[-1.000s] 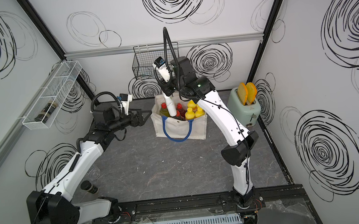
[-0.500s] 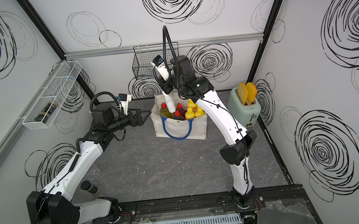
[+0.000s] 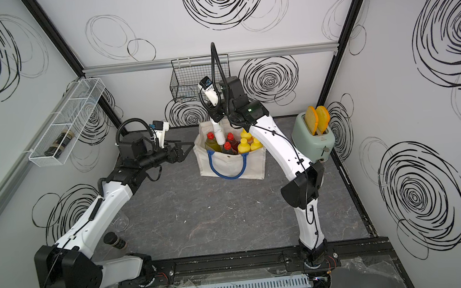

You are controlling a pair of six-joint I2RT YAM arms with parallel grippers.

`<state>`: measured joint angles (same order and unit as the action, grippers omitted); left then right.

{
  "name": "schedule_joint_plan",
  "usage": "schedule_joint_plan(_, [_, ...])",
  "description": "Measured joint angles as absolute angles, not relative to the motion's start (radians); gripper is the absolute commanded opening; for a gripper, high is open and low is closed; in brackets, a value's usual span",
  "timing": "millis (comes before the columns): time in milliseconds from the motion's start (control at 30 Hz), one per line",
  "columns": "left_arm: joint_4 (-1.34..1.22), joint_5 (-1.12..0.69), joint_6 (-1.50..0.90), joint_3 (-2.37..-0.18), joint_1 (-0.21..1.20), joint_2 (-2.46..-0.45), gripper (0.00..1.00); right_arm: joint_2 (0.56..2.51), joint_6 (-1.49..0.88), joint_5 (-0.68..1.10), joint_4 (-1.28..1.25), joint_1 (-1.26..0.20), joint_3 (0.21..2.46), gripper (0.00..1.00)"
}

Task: Pack dish soap into the shopping bag
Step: Place the bottle of dish soap in the shopping bag.

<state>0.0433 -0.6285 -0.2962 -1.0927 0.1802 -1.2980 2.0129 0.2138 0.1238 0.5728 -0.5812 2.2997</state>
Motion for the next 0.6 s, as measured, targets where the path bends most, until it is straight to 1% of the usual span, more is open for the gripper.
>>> schedule_joint_plan(433, [0.043,-0.628,-0.297,-1.091,0.180,-1.298,0.96,2.012,0.191,0.141,0.453,-0.567,2.160,0.00])
schedule_joint_plan(600, [0.042,-0.630,-0.298,-1.090,0.180,-1.298,0.96,1.980,0.180,0.139,0.367,-0.566,2.010,0.00])
